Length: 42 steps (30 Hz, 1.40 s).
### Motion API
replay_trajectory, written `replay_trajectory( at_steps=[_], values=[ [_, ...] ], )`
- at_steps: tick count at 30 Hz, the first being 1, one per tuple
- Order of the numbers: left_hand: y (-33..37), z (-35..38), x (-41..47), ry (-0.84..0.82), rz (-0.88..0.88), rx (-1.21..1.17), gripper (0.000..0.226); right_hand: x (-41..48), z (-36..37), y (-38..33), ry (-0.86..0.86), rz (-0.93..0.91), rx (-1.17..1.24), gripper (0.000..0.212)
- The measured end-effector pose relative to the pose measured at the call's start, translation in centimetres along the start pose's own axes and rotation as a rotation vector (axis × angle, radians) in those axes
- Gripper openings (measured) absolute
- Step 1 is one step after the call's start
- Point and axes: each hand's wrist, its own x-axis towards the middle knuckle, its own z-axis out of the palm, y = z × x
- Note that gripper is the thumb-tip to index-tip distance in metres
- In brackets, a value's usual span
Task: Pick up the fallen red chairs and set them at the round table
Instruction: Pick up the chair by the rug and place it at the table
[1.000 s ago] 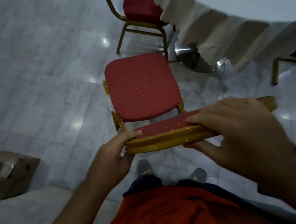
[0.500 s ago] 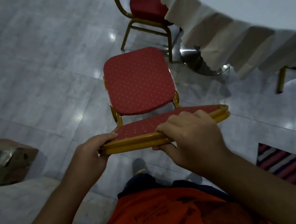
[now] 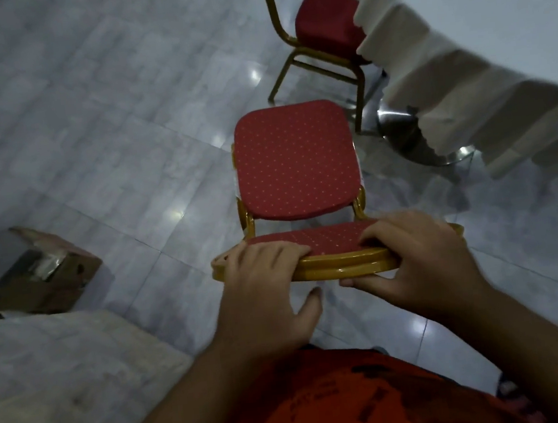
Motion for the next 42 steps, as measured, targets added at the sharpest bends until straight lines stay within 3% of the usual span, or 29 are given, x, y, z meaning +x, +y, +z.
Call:
replay_trajectory(
  at_steps=[6,11,19,23,28,32,38,42],
  values=[
    [1.7,2.0,2.5,0.168,0.187,0.026,0.051,-1.7,-0.3,1.2,0.048,0.121,0.023,0.055],
    [2.2,3.1,2.8,0.183,0.297,0.014,0.047,-3.2,-1.0,1.7,0.095,0.158,-0.007,0.056],
    [4.5,4.8,4.5,0.035,0.504,-0.065,0.043,-8.3,-1.8,2.9,0.168,0.328,-0.031,0.058],
    [5.6,5.7,5.4,-0.119,0.615,-0.087,0.038,-11.5,-2.0,3.7,0.211,0.379,-0.039,0.058],
    [7.8,7.1,6.6,-0.298,0.669,-0.023,0.048,-15.4,-2.4,4.6,0.246,0.451,-0.074,0.057],
    [10.1,8.9,6.8,-0.303,0.717,0.004,0.048,-17.5,-2.8,4.8,0.274,0.542,-0.079,0.056],
    [12.4,10.3,9.1,-0.199,0.712,0.024,0.05,-16.5,-3.1,7.0,0.411,0.674,-0.068,0.037],
    [14.2,10.9,10.5,-0.22,0.608,-0.003,0.04,-15.4,-3.5,9.3,0.485,0.673,-0.099,0.05]
  ],
)
